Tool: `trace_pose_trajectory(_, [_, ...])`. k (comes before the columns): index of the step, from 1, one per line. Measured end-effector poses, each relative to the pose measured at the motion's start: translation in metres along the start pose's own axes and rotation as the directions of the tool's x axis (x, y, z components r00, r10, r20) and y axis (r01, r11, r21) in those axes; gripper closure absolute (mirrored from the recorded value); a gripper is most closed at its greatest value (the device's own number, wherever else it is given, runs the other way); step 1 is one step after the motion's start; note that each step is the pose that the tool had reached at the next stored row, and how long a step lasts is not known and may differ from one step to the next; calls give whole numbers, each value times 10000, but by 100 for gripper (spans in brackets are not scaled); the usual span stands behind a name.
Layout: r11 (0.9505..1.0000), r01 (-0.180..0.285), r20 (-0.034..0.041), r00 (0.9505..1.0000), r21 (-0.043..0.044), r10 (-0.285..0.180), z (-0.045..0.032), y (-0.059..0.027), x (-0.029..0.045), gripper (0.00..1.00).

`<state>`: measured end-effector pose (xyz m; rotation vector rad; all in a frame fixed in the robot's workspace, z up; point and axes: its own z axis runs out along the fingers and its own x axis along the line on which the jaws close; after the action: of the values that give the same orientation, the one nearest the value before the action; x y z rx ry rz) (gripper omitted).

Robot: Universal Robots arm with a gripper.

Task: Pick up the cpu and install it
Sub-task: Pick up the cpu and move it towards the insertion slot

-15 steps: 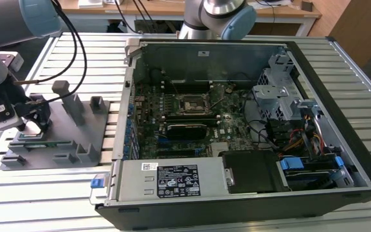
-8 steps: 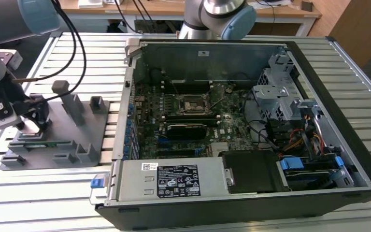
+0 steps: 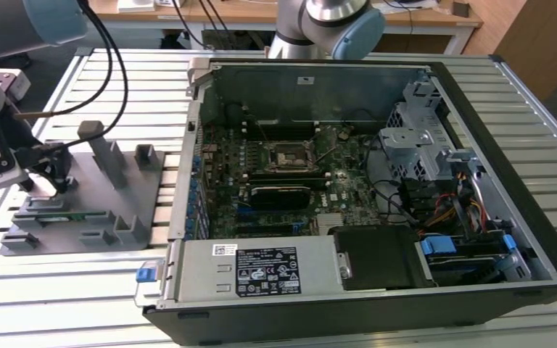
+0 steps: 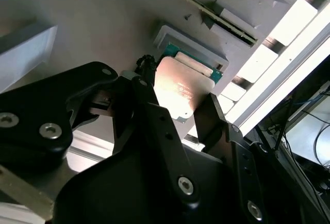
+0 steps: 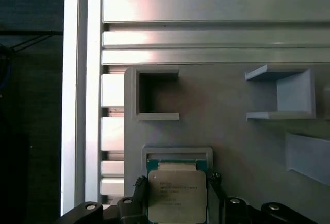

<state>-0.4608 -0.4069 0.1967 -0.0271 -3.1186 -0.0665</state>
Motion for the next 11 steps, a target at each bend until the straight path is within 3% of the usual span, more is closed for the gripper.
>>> trace_pose_trajectory(11, [10000, 0, -1, 10000, -39, 0, -69, 2, 2, 46])
